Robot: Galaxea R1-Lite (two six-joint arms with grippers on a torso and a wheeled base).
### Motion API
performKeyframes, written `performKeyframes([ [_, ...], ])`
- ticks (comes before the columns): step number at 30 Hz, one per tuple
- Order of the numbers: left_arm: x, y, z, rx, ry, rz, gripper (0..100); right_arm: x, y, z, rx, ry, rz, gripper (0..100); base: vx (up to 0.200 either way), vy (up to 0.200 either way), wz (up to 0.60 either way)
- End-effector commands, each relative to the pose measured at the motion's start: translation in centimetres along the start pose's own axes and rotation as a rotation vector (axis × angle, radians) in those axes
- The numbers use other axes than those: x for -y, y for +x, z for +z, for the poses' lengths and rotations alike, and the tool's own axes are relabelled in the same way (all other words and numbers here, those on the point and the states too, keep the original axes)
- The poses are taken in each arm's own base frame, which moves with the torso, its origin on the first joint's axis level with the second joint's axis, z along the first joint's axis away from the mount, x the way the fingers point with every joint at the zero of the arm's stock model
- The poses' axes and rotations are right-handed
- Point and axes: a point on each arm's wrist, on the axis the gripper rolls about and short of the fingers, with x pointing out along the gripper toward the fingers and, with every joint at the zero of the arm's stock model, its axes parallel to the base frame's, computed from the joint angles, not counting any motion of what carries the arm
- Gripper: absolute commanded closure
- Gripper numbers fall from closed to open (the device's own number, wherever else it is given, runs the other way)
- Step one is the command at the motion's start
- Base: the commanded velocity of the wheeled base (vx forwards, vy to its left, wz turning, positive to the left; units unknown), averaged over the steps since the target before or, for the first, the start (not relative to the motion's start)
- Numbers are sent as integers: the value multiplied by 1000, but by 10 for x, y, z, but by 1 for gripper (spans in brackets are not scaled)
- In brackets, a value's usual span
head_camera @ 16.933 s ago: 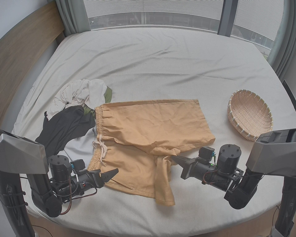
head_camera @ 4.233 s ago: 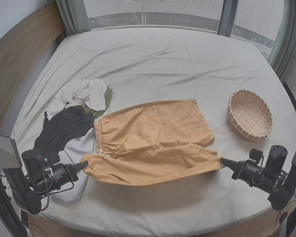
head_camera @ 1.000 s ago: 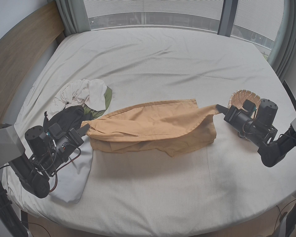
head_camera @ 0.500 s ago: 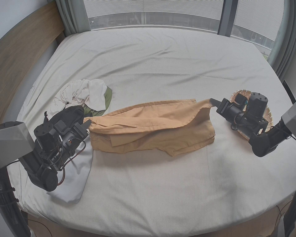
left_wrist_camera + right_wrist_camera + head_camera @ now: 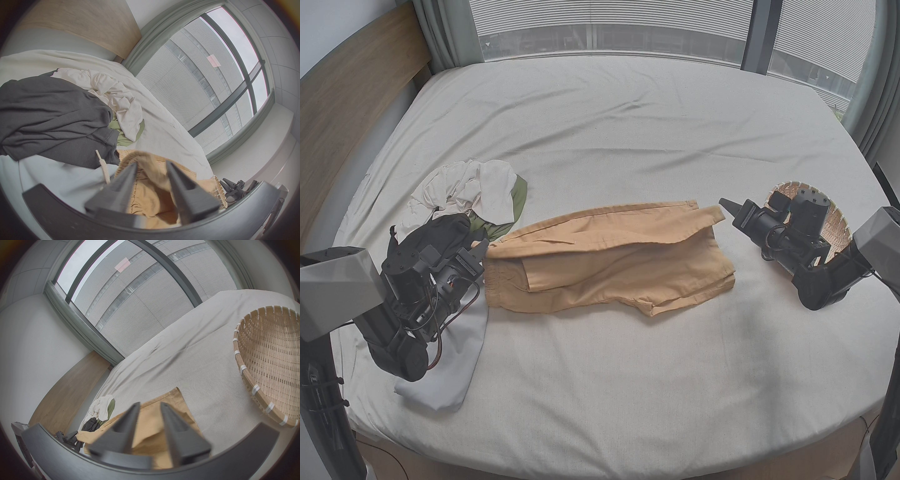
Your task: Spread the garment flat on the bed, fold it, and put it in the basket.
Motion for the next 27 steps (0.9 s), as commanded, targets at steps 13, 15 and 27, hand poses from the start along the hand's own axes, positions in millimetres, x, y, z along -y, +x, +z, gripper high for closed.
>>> performKeyframes([
  [13,34,-39,-15,-90,8,-28,0,12,-54,-41,-138,132,-153,0,0,0,0],
  [15,35,-41,-18,-102,11,-30,0,14,-57,-45,-143,151,-161,0,0,0,0],
  [27,40,-44,-26,-130,13,-37,0,25,-74,-84,-278,215,-240,0,0,0,0],
])
